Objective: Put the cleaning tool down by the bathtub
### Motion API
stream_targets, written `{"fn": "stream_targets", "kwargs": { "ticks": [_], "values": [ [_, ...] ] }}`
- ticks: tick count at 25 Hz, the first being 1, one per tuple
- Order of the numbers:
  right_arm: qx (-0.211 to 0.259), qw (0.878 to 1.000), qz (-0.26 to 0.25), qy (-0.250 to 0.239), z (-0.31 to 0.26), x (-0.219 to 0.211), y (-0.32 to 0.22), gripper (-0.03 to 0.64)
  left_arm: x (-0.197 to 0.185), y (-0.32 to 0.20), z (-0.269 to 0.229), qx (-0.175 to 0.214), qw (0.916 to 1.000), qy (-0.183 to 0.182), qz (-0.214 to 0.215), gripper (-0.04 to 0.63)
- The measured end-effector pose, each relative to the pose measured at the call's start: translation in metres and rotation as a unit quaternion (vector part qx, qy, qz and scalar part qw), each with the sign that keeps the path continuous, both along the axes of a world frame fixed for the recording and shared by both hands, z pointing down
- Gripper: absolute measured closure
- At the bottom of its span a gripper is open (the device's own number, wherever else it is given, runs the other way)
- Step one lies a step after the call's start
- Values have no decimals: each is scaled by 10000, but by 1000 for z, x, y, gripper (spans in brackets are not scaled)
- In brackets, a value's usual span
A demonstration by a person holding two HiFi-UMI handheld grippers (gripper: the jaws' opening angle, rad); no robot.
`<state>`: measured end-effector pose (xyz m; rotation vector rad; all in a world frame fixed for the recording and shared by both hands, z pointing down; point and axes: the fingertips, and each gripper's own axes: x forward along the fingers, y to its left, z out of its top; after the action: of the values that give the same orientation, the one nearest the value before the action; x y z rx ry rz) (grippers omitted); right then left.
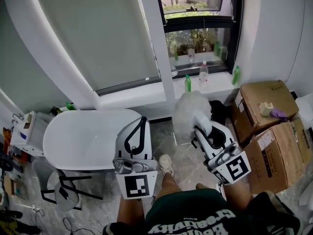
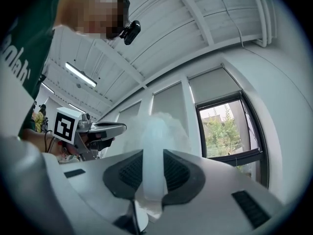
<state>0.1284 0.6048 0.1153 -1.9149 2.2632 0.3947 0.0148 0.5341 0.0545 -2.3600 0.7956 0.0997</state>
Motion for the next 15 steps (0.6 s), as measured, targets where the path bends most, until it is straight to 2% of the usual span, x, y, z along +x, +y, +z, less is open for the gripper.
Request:
{"fn": "stream_targets", "kwargs": {
  "ticks": [7, 15],
  "values": [
    [-210, 9997, 148, -1, -12, 19, -121, 523, 15, -130, -14, -174, 9998, 13, 28, 588],
    [-324, 9990, 308, -22, -23, 34, -249, 523, 47, -263, -23, -239, 9992, -51, 306, 588]
  ]
}}
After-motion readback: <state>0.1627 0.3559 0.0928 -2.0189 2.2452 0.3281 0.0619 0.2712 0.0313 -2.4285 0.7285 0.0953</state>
